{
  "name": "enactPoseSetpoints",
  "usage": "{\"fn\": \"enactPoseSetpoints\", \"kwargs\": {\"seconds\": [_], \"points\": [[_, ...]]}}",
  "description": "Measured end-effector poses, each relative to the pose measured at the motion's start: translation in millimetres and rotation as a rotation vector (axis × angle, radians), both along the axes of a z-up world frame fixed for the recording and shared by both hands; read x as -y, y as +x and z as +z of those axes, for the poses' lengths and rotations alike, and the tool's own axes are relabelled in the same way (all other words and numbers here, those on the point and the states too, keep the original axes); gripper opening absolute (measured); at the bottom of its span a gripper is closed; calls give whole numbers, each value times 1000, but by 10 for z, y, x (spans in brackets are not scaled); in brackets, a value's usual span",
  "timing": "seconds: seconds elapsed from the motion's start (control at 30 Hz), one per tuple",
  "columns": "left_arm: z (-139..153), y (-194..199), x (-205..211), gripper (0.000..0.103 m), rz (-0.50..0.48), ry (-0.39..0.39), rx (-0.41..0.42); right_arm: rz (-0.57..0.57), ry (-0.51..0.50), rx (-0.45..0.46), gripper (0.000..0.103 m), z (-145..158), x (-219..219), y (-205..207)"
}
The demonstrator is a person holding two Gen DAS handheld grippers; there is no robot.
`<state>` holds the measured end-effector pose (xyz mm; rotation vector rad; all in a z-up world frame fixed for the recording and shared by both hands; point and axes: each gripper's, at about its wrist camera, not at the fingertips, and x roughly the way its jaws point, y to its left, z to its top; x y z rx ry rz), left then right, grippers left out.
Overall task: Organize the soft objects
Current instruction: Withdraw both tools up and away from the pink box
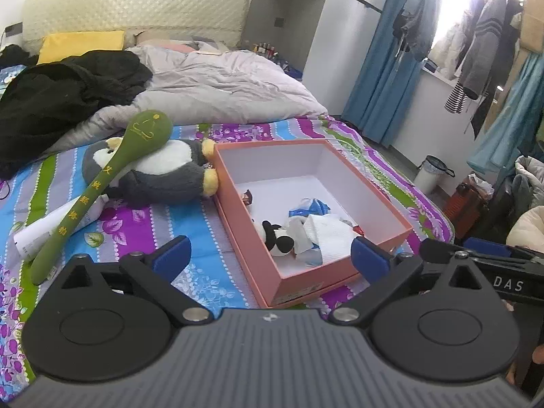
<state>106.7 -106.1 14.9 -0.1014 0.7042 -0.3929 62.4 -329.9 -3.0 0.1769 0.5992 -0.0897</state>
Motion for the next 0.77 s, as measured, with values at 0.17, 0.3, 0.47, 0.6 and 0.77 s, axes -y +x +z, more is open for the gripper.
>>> {"fn": "enactPoseSetpoints", "kwargs": {"seconds": [0.17,0.3,0.47,0.6,0.77], "points": [[5,35,-34,103,18,6,-4,-7,-1,-7,93,-10,22,15],[10,21,-42,103,25,11,-1,-18,-1,-22,94,-35,36,18],[10,5,-32,103,22,15,-6,-15,13,-18,94,-43,47,-4],[11,-17,-9,103,23,26,-5,-15,5,-18,94,-43,36,-3],[20,-34,-17,103,22,21,-3,-9,8,-18,94,-44,17,5]]}}
